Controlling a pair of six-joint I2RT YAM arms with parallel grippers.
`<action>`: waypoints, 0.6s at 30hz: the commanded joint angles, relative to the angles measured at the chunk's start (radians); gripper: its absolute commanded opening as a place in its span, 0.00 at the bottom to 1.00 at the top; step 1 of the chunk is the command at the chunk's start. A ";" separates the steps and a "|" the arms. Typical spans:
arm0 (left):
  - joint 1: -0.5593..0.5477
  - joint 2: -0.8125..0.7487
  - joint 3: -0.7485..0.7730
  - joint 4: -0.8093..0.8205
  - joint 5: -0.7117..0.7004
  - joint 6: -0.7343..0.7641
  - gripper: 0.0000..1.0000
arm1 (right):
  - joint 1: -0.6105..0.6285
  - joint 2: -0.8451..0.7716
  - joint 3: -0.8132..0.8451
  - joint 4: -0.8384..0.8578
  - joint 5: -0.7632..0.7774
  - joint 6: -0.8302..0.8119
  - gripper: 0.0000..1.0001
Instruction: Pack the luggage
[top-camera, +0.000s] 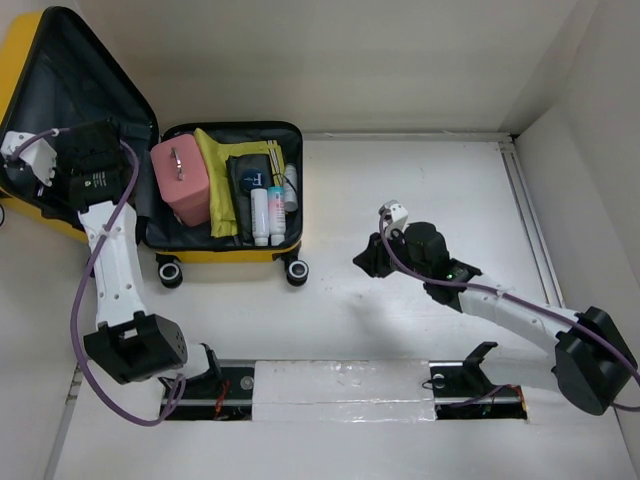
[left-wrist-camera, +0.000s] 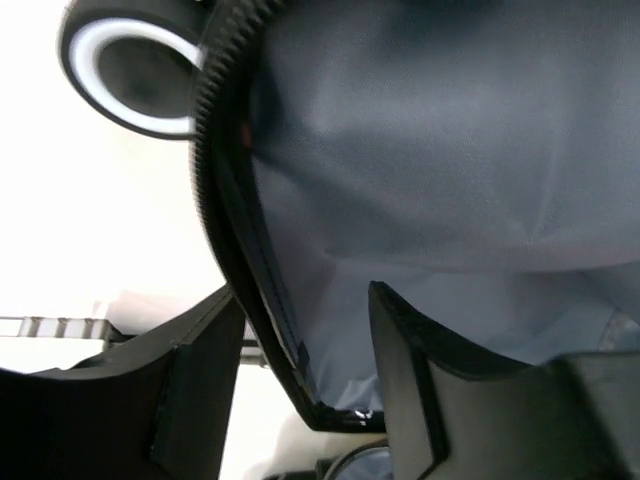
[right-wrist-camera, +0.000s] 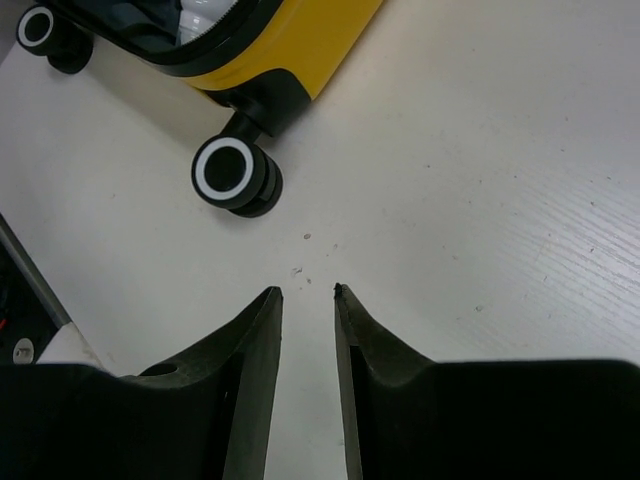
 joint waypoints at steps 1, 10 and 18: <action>0.003 0.003 0.039 -0.011 -0.102 -0.020 0.49 | 0.008 -0.003 0.048 0.008 0.041 -0.013 0.34; 0.134 0.023 0.007 0.046 0.095 0.025 0.17 | 0.008 0.009 0.048 -0.002 0.053 -0.013 0.34; -0.245 -0.108 -0.085 0.217 -0.043 0.204 0.00 | 0.017 0.032 0.067 -0.002 0.029 -0.013 0.32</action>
